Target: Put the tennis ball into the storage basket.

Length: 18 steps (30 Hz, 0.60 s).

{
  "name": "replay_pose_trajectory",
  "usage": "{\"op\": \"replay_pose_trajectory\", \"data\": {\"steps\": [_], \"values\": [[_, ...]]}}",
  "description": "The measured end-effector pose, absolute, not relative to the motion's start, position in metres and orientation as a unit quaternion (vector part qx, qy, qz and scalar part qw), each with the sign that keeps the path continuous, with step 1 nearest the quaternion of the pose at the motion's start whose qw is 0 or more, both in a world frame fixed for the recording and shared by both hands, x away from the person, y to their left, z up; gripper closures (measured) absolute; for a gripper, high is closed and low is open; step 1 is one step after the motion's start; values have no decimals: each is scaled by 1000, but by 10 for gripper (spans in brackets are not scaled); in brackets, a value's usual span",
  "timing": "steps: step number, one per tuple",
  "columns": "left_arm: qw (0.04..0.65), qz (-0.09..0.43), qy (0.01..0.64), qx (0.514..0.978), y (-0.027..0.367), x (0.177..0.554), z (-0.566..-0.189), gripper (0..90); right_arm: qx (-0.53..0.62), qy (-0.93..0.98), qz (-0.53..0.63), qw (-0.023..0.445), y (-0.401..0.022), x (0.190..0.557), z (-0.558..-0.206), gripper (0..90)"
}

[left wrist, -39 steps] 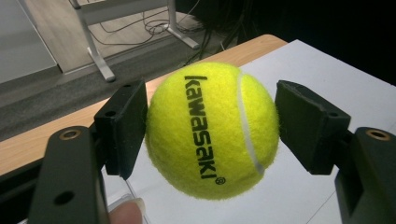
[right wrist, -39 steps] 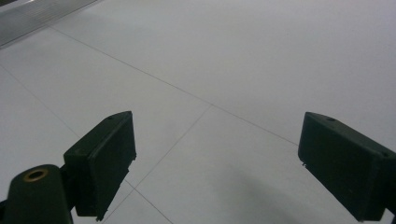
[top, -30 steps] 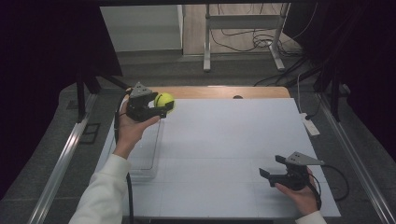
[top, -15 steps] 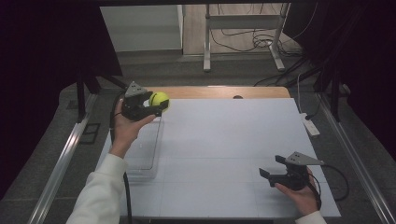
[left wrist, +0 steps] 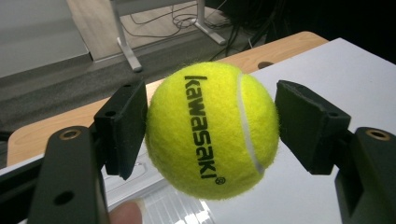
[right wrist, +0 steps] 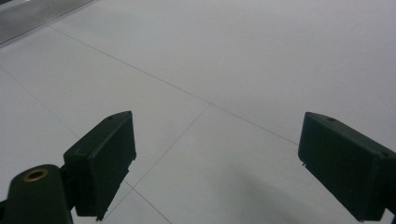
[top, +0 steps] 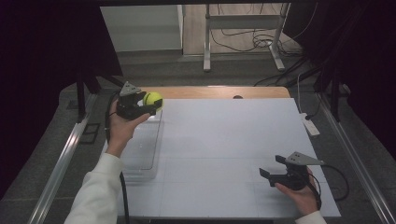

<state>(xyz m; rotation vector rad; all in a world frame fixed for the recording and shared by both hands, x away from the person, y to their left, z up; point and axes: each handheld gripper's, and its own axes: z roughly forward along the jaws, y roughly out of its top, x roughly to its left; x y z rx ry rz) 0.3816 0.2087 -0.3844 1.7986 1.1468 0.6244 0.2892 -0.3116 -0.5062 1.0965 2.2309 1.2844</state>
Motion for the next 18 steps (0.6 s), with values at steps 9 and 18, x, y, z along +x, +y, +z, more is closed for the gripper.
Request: {"op": "replay_pose_trajectory", "data": {"steps": [9, 18], "values": [[436, 258, 469, 723, 216, 381, -387, 287, 386, 785, 452, 171, -312, 289, -506, 112], [431, 263, 482, 716, 225, 381, -389, 287, 386, 785, 452, 171, -312, 289, -506, 111]]}}
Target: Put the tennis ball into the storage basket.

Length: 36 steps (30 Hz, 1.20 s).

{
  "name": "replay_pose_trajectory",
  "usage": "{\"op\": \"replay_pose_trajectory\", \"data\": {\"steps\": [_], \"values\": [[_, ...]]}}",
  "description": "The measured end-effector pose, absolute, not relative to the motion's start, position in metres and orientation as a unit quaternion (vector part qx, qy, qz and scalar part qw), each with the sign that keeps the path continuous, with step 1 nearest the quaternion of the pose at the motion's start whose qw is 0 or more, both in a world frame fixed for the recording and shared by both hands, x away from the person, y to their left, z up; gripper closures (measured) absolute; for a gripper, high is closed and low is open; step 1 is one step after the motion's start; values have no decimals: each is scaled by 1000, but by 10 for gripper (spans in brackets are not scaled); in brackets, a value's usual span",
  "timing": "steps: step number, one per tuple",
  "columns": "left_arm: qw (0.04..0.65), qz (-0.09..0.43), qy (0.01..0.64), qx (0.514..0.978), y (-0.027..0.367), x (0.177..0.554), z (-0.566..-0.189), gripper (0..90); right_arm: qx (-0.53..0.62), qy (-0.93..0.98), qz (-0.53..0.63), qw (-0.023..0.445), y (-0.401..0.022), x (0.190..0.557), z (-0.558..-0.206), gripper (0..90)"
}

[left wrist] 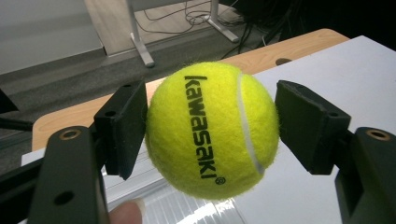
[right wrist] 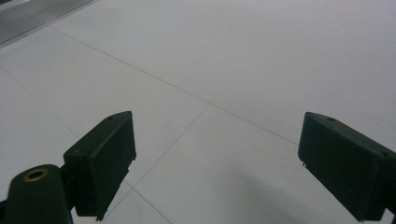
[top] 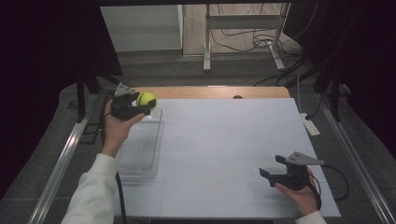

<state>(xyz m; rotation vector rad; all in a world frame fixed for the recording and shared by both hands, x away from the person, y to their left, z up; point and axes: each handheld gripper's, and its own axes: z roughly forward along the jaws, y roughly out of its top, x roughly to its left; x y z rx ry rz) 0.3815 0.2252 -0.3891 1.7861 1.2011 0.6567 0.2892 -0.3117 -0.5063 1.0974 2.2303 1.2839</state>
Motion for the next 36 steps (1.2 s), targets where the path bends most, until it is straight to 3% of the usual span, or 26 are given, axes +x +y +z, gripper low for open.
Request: {"op": "replay_pose_trajectory", "data": {"steps": [36], "values": [[399, 272, 520, 705, 256, 389, -409, 287, 388, 786, 450, 170, -311, 290, -508, 111]]}}
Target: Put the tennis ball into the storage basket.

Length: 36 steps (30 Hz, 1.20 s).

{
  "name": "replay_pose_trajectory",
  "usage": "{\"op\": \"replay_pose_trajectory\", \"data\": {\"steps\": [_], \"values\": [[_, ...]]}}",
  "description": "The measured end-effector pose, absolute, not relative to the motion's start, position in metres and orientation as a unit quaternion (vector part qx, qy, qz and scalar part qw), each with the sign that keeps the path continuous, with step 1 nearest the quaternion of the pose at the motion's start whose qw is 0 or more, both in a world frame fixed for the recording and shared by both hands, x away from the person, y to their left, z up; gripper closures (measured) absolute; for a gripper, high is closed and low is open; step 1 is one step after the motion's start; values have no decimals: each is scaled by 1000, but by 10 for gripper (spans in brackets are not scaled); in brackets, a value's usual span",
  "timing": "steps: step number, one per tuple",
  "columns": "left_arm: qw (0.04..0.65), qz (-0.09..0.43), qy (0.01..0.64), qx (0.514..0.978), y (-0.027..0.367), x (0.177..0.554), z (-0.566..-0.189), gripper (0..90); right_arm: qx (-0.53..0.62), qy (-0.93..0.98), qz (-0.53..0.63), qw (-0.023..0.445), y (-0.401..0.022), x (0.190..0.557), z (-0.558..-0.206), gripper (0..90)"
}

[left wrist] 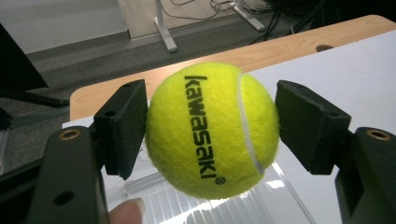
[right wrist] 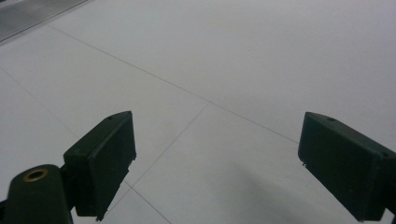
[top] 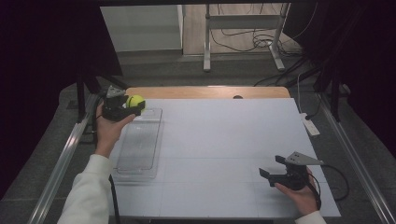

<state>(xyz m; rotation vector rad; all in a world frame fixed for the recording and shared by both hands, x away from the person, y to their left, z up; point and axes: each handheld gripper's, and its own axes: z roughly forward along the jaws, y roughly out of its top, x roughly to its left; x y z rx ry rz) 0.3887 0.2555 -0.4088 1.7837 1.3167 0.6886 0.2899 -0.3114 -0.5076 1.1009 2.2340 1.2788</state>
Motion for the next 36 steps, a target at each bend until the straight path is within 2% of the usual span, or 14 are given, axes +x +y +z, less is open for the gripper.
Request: {"op": "replay_pose_trajectory", "data": {"steps": [36], "values": [[346, 259, 552, 713, 268, 401, -442, 286, 388, 787, 449, 170, -312, 290, -509, 111]]}}
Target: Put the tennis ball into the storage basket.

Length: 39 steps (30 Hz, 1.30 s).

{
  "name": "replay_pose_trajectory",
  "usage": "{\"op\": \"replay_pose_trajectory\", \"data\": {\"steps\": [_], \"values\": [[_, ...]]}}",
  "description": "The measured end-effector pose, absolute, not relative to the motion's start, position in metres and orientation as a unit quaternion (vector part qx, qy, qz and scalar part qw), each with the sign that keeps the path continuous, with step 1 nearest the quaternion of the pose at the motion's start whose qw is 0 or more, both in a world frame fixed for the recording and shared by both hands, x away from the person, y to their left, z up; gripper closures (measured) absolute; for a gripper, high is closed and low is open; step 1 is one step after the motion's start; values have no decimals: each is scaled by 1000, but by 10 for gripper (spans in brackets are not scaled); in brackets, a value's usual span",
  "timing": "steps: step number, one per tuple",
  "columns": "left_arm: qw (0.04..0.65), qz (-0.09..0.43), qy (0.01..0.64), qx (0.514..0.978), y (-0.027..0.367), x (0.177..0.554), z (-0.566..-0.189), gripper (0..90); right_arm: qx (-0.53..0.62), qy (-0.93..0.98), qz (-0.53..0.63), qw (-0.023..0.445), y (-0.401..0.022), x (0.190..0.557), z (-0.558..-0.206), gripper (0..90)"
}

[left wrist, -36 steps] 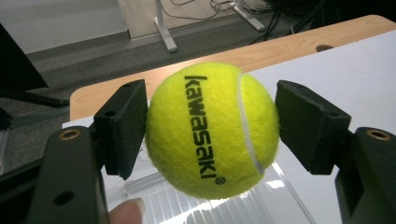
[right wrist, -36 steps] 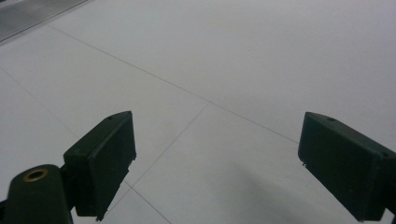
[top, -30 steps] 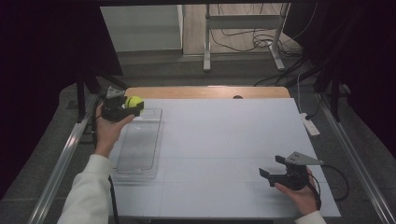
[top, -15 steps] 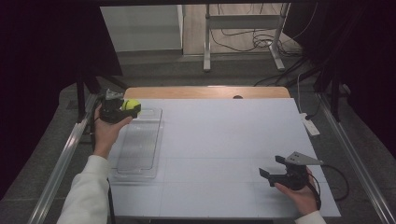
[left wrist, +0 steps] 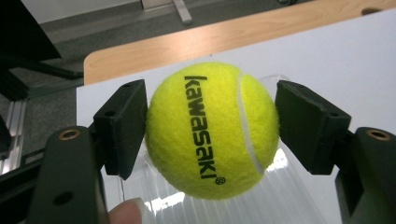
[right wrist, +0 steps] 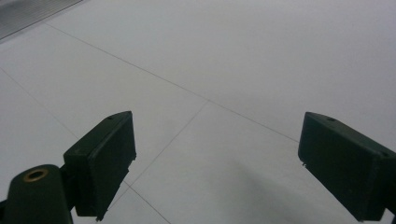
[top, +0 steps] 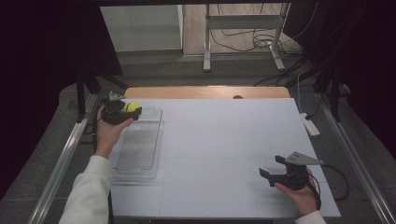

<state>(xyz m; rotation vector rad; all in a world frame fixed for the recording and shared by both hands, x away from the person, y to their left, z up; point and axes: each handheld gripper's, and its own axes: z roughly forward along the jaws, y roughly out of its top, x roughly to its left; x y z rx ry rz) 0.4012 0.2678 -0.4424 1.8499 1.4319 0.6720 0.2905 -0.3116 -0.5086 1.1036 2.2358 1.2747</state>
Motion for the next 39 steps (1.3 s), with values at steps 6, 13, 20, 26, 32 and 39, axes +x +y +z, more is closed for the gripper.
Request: {"op": "replay_pose_trajectory", "data": {"steps": [6, 13, 20, 26, 32, 39], "values": [[340, 254, 558, 713, 270, 402, -449, 286, 388, 787, 448, 170, -311, 291, -509, 112], [329, 246, 560, 720, 270, 404, -456, 285, 389, 788, 446, 171, -311, 291, -509, 112], [315, 238, 562, 727, 270, 405, -465, 285, 389, 789, 444, 172, -311, 291, -509, 112], [304, 234, 566, 730, 270, 406, -470, 285, 388, 789, 444, 172, -311, 291, -509, 112], [293, 232, 568, 733, 269, 408, -474, 285, 389, 789, 444, 171, -311, 291, -509, 112], [284, 227, 569, 738, 268, 410, -477, 285, 388, 789, 445, 171, -311, 291, -509, 112]]}}
